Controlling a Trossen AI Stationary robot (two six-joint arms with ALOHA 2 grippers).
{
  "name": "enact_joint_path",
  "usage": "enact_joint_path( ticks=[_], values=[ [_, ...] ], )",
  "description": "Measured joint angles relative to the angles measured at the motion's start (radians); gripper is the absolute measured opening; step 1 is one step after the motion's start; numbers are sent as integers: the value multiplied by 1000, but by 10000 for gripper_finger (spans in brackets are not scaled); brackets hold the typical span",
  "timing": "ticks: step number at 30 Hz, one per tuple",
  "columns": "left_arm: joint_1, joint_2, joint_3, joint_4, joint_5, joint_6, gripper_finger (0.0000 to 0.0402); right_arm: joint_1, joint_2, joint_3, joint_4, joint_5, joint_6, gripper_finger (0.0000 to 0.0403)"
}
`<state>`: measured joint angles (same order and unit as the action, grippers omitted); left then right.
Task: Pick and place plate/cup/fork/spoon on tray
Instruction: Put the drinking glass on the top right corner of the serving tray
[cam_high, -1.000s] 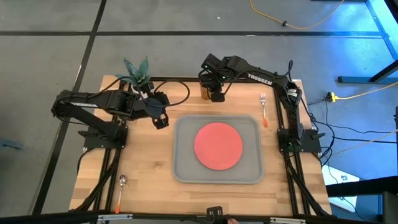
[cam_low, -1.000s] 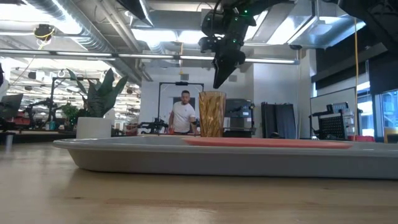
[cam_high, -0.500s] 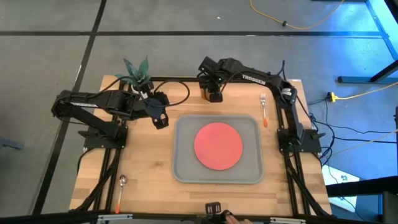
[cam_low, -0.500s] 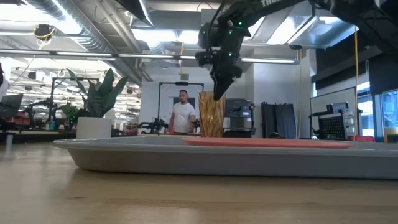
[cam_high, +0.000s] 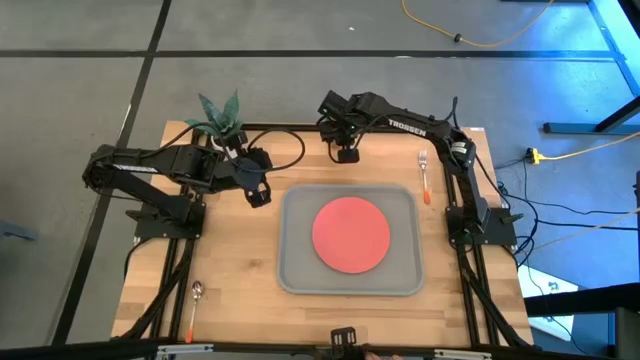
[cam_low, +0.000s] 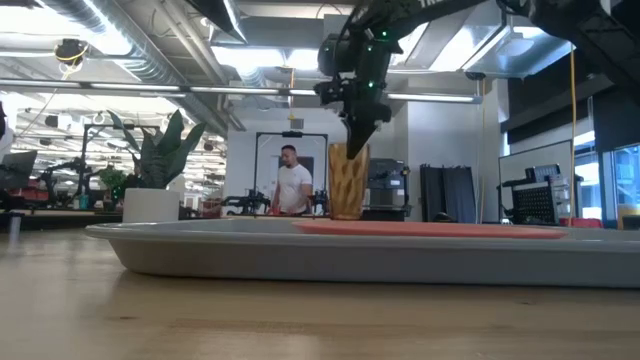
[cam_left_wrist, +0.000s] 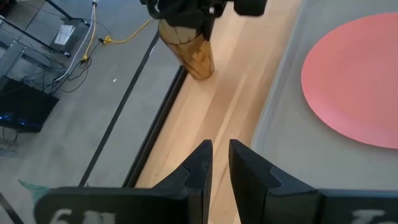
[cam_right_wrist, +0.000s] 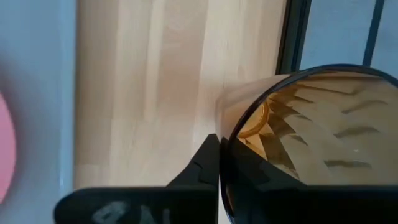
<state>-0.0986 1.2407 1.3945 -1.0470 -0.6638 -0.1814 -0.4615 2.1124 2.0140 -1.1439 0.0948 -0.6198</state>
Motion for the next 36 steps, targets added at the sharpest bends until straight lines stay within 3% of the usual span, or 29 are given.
enact_joint_path(
  ticks=[11,17,24,28,32,36],
  values=[
    [0,0,0,0,8,0,47,90,-1,261,-448,-46,116,11],
    [0,0,0,0,31,0,47,176,-87,252,-427,-124,161,10],
    [0,0,0,-5,100,29,47,262,-187,247,-426,-99,294,10],
    [0,0,0,23,99,35,47,304,-286,156,-424,-98,386,10],
    [0,0,0,80,120,91,47,349,-431,-43,-428,-61,478,10],
    [1,0,0,175,237,161,47,400,-565,-246,-418,-62,597,10]
  ],
)
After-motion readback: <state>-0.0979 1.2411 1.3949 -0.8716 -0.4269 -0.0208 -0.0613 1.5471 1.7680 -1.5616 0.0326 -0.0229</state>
